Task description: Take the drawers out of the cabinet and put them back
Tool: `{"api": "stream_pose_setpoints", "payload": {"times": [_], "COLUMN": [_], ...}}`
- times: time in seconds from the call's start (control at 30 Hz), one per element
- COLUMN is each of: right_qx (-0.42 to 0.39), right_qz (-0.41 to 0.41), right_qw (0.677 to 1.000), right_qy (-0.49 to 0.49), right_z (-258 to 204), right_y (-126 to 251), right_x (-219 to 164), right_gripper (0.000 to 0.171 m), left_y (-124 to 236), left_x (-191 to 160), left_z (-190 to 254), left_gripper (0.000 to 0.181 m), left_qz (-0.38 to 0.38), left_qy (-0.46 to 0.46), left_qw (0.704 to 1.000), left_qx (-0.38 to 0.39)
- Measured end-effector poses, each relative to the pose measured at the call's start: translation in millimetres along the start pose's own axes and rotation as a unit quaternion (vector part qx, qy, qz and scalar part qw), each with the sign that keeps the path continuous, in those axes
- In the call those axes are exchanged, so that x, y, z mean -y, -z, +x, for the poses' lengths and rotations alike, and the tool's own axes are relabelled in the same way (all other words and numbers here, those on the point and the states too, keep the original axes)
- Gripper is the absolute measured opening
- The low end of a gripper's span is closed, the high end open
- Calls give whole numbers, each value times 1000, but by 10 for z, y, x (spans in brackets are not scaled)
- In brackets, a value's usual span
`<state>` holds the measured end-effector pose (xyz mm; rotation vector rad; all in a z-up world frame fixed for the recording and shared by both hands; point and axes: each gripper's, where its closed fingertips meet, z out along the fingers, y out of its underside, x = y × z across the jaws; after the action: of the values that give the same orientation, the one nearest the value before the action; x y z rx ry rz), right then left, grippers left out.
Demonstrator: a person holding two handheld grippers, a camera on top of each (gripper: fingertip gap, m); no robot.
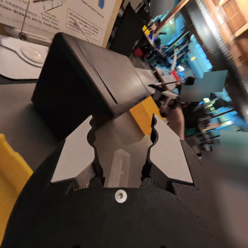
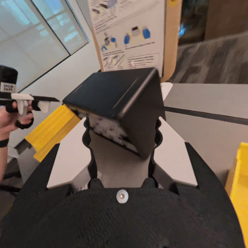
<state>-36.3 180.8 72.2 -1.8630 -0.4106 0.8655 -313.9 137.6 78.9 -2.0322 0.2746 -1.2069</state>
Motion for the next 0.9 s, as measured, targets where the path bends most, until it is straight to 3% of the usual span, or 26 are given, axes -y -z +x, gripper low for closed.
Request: {"api": "stream_pose_setpoints", "payload": {"times": [0.07,0.23,0.4,0.7,0.9], "right_qx": [23,98,129,138,163], "right_qz": [-9,-110,-181,-200,-186], "right_qw": [999,988,970,967,963], "right_qy": [21,-42,-96,-71,-111], "right_z": [-427,-1226,-1622,-1767,-1627], "right_y": [219,357,206,4,104], "right_x": [-429,-1752,-2539,-2854,-2750], "right_gripper": [95,97,99,101,103], "left_y": [49,-248,-461,-625,-848], "left_x": [-362,-1536,-2018,-2486,-2669], "left_z": [243,551,302,202,402], "left_gripper": [80,79,88,85,86], "left_qz": [-15,-137,-171,-206,-213], "left_qy": [-47,-16,6,98,129], "left_qw": [999,989,985,971,961], "left_qx": [8,-52,-18,-69,-117]}}
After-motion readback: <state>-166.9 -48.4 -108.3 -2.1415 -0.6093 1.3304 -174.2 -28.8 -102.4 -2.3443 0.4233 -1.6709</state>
